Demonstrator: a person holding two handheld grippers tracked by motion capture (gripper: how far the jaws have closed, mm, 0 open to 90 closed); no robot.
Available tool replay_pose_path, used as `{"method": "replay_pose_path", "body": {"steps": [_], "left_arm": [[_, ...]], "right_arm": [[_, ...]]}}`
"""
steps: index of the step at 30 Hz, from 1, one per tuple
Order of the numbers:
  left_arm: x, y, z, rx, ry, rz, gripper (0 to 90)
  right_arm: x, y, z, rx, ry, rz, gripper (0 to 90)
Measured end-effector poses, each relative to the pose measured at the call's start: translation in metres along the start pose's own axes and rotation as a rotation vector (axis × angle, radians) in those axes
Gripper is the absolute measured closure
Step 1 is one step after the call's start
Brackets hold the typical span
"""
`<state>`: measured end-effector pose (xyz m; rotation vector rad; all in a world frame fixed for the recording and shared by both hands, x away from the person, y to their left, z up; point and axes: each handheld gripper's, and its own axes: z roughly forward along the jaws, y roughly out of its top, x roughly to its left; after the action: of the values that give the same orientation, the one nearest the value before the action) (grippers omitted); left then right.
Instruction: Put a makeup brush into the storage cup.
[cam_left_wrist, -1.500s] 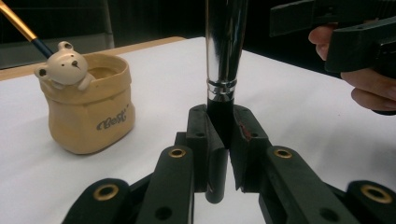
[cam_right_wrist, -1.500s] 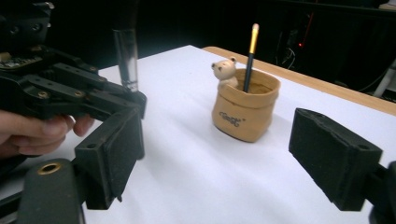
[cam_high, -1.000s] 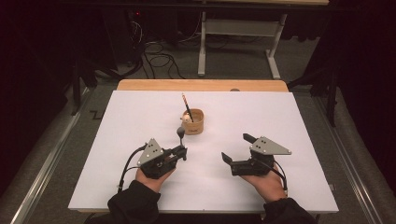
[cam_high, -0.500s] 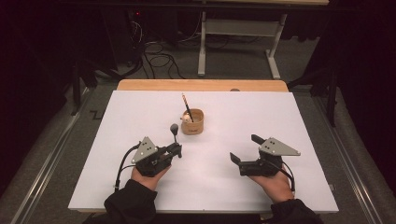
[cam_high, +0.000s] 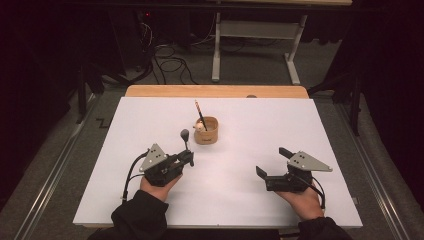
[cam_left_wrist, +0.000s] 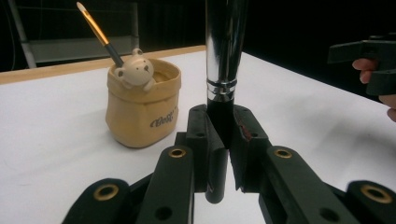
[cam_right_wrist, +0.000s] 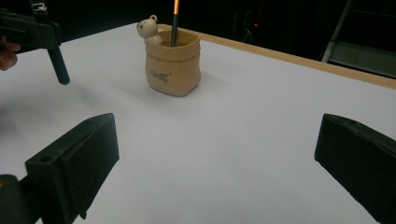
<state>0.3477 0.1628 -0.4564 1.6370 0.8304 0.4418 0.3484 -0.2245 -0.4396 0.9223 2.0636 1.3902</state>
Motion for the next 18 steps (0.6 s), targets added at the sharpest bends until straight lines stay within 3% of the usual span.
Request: {"method": "replay_pose_path", "body": {"steps": [5, 9, 18], "left_arm": [[0.000, 0.008, 0.004, 0.006, 0.005, 0.014, 79.2], [0.002, 0.017, 0.007, 0.000, 0.000, -0.006, 79.2], [0.006, 0.042, 0.016, -0.002, 0.019, 0.029, 79.2]], "right_arm": [[0.000, -0.001, 0.001, 0.007, 0.006, 0.005, 0.4], [0.000, -0.002, 0.002, 0.011, 0.012, 0.007, 0.4], [0.001, -0.002, 0.003, 0.012, 0.010, 0.010, 0.8]]}}
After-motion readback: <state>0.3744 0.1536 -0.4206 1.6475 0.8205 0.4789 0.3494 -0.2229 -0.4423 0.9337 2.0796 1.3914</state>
